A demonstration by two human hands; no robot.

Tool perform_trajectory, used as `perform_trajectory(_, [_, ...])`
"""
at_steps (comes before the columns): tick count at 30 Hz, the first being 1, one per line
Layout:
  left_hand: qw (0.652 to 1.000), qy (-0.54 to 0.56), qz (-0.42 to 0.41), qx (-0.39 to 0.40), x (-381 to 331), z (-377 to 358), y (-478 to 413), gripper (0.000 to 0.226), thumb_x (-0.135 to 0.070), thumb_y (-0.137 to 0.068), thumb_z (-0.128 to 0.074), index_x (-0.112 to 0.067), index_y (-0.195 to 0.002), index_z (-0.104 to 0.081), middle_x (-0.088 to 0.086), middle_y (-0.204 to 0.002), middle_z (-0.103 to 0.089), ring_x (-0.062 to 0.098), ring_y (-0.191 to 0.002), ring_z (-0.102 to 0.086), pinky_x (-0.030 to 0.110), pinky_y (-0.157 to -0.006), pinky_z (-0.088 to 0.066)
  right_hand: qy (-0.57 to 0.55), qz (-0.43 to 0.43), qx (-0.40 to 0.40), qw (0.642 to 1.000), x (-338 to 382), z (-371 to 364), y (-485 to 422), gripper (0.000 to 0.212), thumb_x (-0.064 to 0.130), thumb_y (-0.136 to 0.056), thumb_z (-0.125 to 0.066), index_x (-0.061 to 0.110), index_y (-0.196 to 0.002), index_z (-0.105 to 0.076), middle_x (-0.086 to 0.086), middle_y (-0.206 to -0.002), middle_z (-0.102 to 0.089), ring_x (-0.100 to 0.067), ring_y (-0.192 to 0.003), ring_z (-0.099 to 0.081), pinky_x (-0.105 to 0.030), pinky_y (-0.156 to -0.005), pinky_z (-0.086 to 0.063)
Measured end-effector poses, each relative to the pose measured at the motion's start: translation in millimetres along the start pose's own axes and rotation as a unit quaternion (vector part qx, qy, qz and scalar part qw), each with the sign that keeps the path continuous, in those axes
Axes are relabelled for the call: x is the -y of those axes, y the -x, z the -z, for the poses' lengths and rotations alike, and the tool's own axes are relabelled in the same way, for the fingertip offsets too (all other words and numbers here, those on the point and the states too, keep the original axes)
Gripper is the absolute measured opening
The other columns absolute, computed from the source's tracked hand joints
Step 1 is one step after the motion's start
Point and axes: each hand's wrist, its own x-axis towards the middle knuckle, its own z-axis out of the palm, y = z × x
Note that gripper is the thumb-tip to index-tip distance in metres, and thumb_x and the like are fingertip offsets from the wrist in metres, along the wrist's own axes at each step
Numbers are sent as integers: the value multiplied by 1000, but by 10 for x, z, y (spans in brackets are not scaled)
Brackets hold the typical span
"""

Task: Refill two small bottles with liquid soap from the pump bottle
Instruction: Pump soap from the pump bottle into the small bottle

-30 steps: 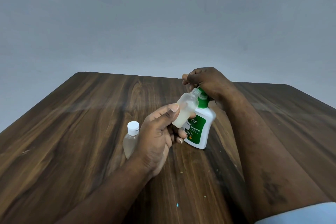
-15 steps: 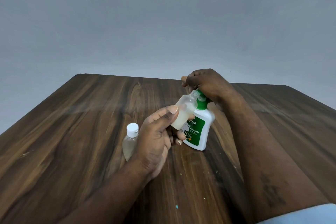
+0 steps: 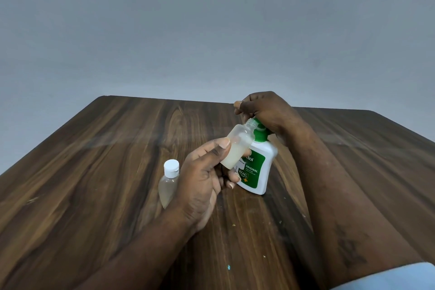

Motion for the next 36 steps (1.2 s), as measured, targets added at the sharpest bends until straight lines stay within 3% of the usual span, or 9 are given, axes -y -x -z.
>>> perform_trajectory(11, [1000,-2,-3,-4,8,1,-4,48,-41,-94,-67,-5,-125,-70,36,-117,-68,18,-61,-58,26,-53,-47,-2,0,10,1000,-17,-3,-11,18,25,-98,-69,12,-89,-78,-2,-78,-63,-17,-67,-52,-34,-68,-43])
perform_trajectory(27, [1000,13,-8,3,-15,-13,7,45,-40,-93,-67,-5,-122,-73,40,-117,-64,17,-61,-56,27,-54,-46,-4,3,4,1000,6,13,-7,18,25,-97,-70,11,-87,-77,-1,-76,-63,-17,-67,-52,-32,-65,-44])
perform_trajectory(36, [1000,3,1,0,12,5,-11,50,-40,-91,-64,-4,-124,-71,34,-119,-69,17,-61,-57,27,-54,-47,5,1,12,1000,-15,8,-17,17,24,-97,-69,14,-87,-78,-2,-78,-63,-17,-67,-52,-33,-65,-42])
